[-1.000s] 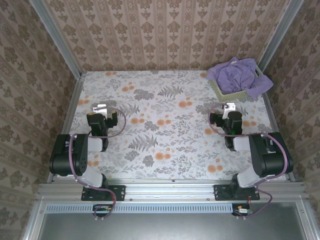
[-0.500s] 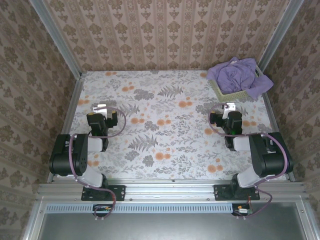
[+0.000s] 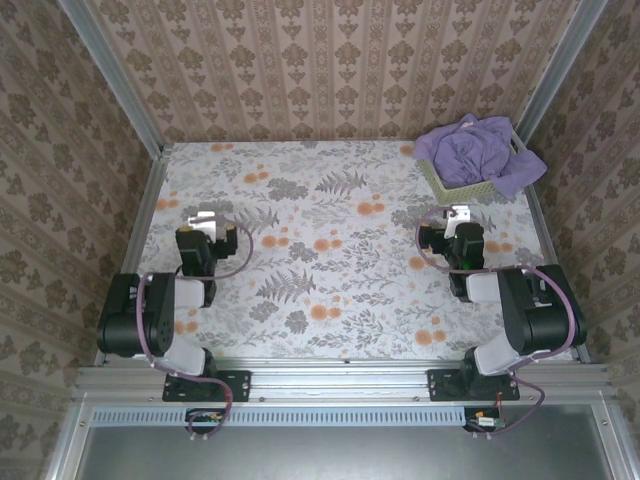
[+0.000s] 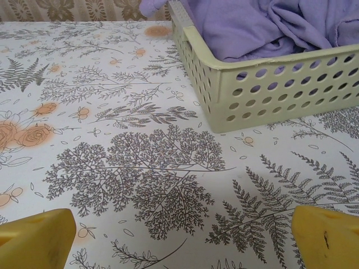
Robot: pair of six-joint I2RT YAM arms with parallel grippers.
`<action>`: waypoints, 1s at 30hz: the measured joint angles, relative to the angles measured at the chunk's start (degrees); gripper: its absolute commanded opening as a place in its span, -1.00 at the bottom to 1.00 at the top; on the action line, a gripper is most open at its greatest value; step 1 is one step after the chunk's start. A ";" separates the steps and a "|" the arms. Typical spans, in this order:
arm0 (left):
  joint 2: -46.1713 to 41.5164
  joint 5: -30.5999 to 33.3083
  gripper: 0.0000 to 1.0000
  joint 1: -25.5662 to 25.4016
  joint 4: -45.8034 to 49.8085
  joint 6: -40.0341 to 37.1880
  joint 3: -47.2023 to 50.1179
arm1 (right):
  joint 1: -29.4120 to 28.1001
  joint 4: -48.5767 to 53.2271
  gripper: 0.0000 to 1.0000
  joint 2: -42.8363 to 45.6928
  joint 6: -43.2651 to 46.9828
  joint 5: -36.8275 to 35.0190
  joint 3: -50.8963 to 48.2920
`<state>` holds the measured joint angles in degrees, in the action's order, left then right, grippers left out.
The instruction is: Fold the inside-out t-shirt
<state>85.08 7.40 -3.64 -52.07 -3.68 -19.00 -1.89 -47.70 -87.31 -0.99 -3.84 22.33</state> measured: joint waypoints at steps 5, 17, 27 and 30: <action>-17.46 1.60 0.99 -3.41 8.98 -0.57 1.77 | -2.67 1.11 1.00 7.28 2.16 -0.55 -2.40; -46.95 5.16 1.00 -6.62 44.19 14.10 -8.74 | -6.62 35.45 1.00 33.70 -10.32 -1.79 13.20; -49.07 3.93 1.00 -1.11 63.93 32.63 -13.05 | -5.49 49.27 1.00 26.73 -18.69 -5.05 24.02; -48.28 1.07 0.99 -0.46 64.72 34.01 -12.79 | -4.76 52.92 1.00 15.52 -18.29 -9.97 34.27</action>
<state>36.80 8.47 -4.10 12.64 30.33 -31.79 -6.66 5.21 -71.79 -19.29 -13.80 56.60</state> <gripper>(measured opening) 0.998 0.999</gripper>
